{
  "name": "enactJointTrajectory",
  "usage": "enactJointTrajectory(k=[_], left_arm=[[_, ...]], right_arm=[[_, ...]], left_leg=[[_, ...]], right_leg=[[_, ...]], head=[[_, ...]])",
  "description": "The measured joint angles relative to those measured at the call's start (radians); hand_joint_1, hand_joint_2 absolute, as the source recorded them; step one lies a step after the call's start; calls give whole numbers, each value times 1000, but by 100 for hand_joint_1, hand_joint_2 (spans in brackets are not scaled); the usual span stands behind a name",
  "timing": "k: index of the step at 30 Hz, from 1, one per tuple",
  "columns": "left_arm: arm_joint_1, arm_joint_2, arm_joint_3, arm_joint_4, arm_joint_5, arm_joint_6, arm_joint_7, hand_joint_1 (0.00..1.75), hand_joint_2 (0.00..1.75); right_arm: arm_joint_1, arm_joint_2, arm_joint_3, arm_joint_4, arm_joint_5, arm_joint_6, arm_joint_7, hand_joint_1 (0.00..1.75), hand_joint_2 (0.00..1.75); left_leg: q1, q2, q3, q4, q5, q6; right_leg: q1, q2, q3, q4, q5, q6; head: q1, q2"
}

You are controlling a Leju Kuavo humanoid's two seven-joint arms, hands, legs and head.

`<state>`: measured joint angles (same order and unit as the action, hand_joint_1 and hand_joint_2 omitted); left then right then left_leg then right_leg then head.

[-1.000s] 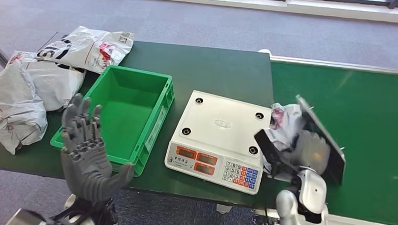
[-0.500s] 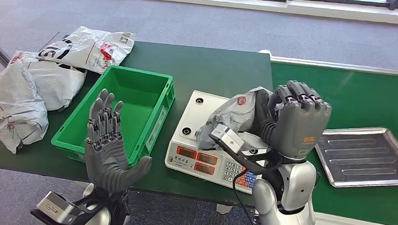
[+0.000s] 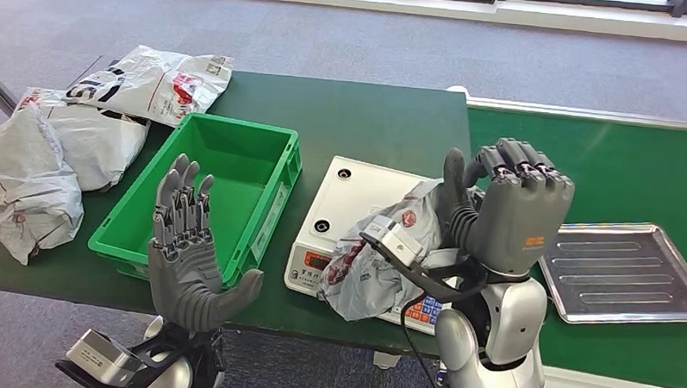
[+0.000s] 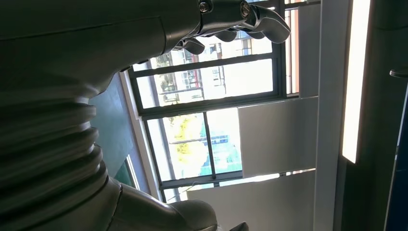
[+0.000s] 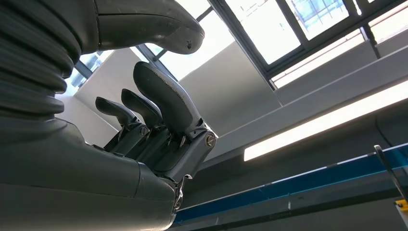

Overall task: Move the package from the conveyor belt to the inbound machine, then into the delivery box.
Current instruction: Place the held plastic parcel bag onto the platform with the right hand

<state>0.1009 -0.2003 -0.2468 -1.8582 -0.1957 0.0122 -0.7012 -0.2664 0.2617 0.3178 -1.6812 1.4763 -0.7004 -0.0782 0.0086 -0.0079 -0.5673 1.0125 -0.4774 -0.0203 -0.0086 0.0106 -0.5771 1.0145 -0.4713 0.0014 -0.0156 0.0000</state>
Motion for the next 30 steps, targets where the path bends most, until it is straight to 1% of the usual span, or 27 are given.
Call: enactJointTrajectory(k=[19, 26, 30], left_arm=[[1, 0, 0, 0, -1, 1, 0, 0, 175], [2, 0, 0, 0, -6, 3, 0, 0, 175], [2, 0, 0, 0, -6, -2, 0, 0, 175]], right_arm=[[-1, 0, 0, 0, 0, 2, 6, 175, 175], [-53, 0, -10, 118, 3, 8, 24, 175, 175], [-63, 0, -22, 145, 8, 7, 33, 175, 175]], left_leg=[[0, 0, 0, 0, 0, 0], [0, 0, 0, 0, 1, 0], [0, -1, 0, 0, 1, -1]], right_leg=[[0, 0, 0, 0, 0, 0], [0, 0, 1, 0, 0, 0], [0, 0, 1, 0, 0, 0]], head=[[0, 0], [0, 0], [0, 0]])
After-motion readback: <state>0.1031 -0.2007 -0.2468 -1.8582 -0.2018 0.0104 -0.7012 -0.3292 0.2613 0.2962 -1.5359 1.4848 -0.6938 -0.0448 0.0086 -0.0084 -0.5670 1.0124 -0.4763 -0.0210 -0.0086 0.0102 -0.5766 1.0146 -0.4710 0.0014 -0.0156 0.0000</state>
